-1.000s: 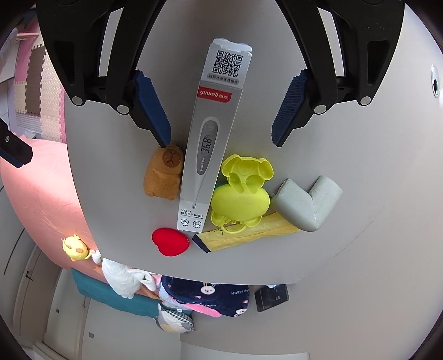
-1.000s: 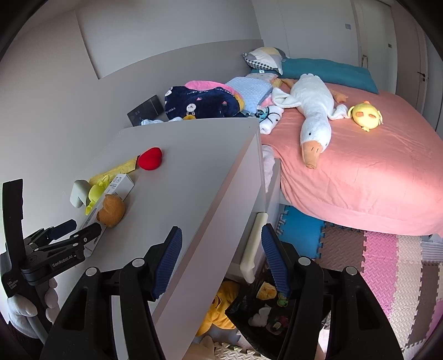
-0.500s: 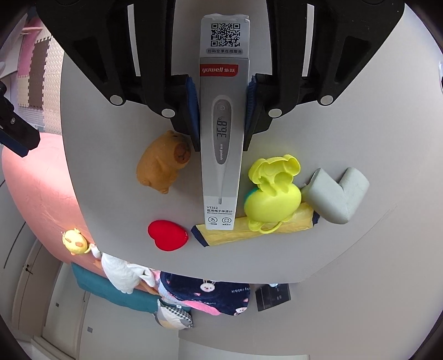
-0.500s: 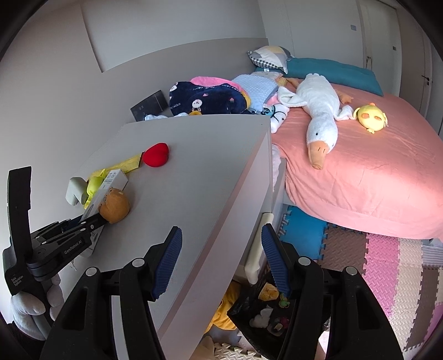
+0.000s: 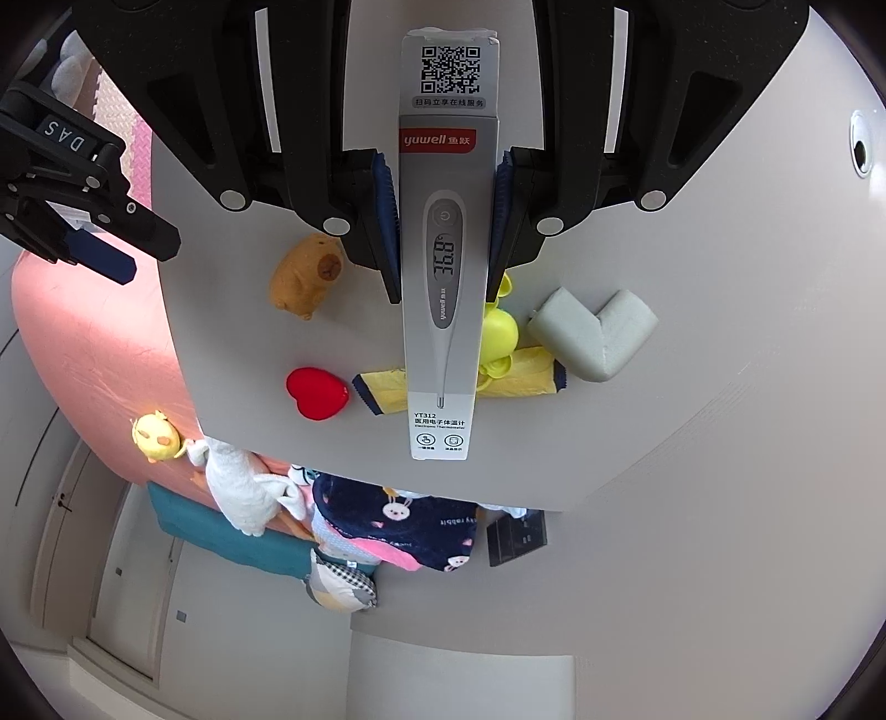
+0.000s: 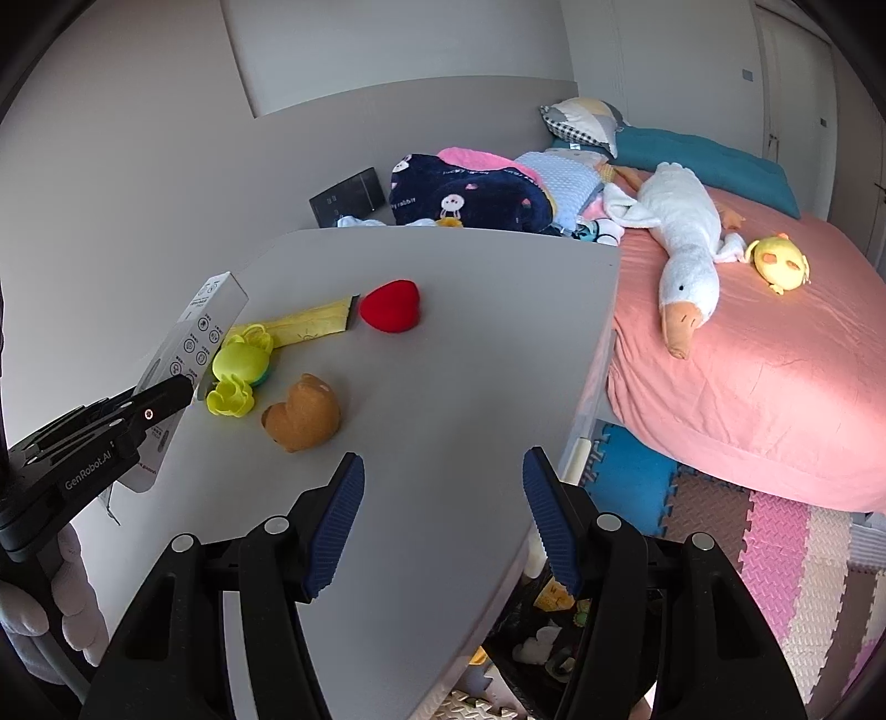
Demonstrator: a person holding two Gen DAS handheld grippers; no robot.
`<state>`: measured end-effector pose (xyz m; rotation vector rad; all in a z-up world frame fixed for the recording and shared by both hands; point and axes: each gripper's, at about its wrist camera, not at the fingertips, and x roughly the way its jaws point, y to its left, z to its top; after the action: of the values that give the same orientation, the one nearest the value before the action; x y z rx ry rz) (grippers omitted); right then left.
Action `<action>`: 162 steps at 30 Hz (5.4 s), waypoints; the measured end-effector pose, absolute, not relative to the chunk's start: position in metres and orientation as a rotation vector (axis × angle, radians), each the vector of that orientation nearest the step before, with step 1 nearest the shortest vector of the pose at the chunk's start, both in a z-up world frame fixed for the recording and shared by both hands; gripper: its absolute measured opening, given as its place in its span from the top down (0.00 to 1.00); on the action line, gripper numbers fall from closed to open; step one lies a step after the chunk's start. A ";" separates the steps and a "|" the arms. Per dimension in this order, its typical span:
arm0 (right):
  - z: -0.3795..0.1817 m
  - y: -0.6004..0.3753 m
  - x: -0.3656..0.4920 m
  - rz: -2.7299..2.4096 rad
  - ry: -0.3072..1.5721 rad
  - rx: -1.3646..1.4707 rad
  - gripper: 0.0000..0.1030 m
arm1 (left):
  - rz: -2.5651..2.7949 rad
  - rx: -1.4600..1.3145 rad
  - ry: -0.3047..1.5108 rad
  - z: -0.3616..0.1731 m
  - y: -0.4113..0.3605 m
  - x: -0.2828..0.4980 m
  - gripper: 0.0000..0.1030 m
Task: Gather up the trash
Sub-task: 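Grasp the brown teddy bear with the right gripper while the left holds the box, then carry the box and teddy bear to the black trash bag and open both grippers, then move both grippers back over the desk toward the grey foam guard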
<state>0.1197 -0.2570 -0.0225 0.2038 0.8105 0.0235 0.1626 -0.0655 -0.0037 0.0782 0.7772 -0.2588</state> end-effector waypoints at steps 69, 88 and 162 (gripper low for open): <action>0.028 -0.275 0.113 0.017 0.787 0.193 0.54 | -0.282 0.079 0.798 0.017 -0.092 0.131 0.74; 0.054 -0.339 0.041 -0.088 0.724 0.224 0.54 | -0.397 0.125 0.783 0.029 -0.161 0.083 0.74; 0.028 -0.358 0.074 -0.128 0.759 0.249 0.33 | -0.279 0.141 0.847 -0.001 -0.129 0.099 0.13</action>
<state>0.0736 -0.3577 0.0281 0.2485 0.7590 -0.1277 0.0986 -0.1289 -0.0013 0.1413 0.8466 -0.2792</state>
